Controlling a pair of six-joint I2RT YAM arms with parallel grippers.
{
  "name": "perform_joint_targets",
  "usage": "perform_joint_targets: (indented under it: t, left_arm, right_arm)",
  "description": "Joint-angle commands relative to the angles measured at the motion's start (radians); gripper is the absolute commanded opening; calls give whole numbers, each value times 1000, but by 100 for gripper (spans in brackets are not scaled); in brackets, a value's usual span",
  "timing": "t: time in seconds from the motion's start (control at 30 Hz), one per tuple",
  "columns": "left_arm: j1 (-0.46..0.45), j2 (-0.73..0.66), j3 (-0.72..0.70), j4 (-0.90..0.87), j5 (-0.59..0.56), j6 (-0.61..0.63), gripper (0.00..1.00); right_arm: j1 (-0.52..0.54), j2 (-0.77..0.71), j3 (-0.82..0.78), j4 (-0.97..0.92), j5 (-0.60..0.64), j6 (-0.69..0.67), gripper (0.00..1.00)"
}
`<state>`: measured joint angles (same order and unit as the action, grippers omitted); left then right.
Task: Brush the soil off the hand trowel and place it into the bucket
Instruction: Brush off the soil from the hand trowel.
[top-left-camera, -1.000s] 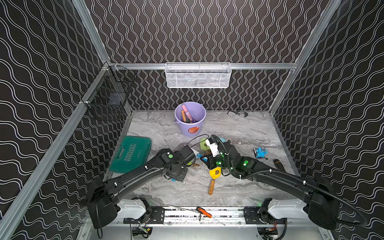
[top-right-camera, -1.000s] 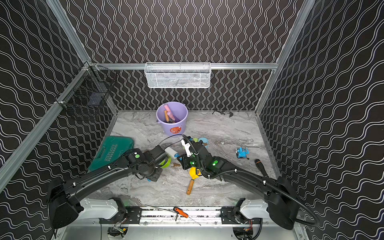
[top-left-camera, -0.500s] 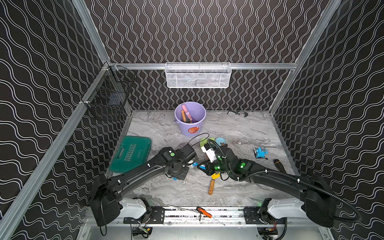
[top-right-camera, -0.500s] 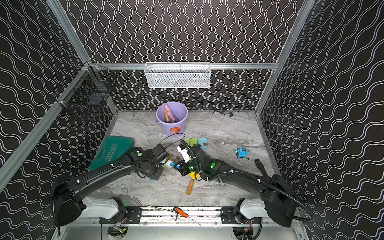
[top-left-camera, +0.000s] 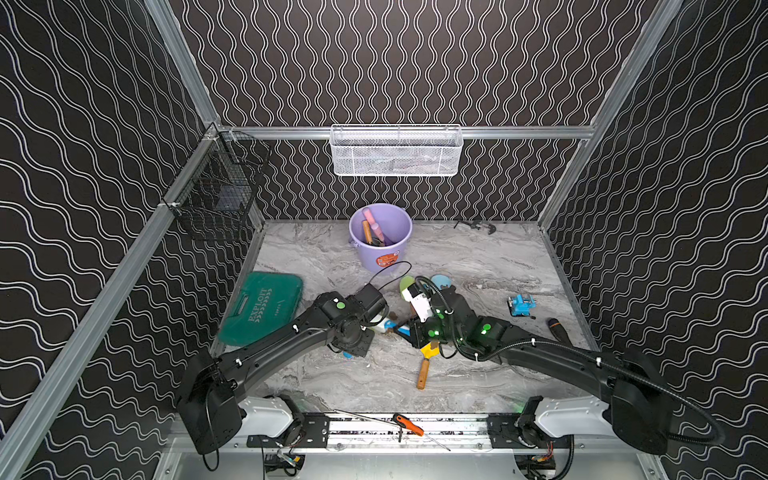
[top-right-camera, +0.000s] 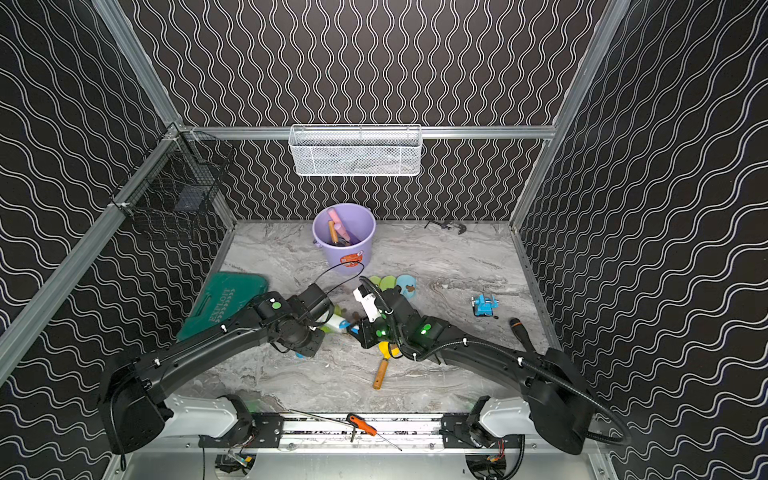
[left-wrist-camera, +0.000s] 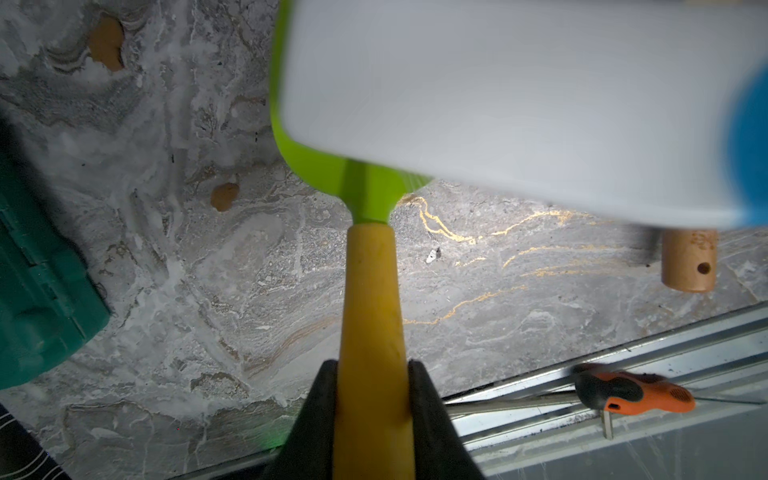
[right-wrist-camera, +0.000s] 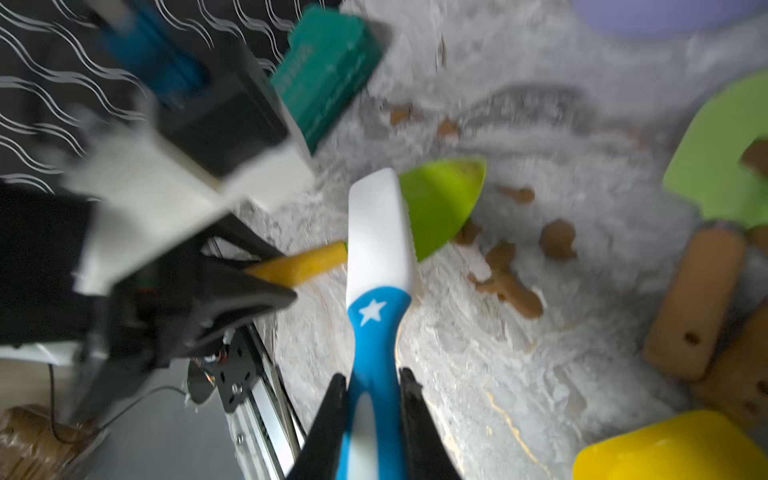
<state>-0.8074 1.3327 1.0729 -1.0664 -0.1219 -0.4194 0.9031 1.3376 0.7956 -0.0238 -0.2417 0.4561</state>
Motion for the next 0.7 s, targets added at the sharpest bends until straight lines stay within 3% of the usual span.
perform_joint_targets:
  t: [0.0,0.17,0.27,0.37,0.43,0.57,0.67]
  left_arm:
    - [8,-10,-1,16,19,18,0]
    - [40,-24,-24,70,107,25,0]
    - [96,-46,-50,160,247,11,0]
    - [204,-114,-129,355,509,-37,0]
    - [300,-149,-209,559,761,-113,0]
    - [450,-153,-381,1030,1116,-437,0]
    - [540,-111,-542,1606,1253,-871,0]
  right_arm:
    - [-45,31,-10,15,7,40,0]
    - [-203,-76,-34,65,20,79,0]
    - [-239,-171,-35,76,69,72,0]
    - [-246,-244,-41,43,124,58,0]
    - [-249,-288,-58,28,157,54,0]
    - [-263,-387,-120,70,185,123,0]
    - [-275,-465,-194,182,164,214,0]
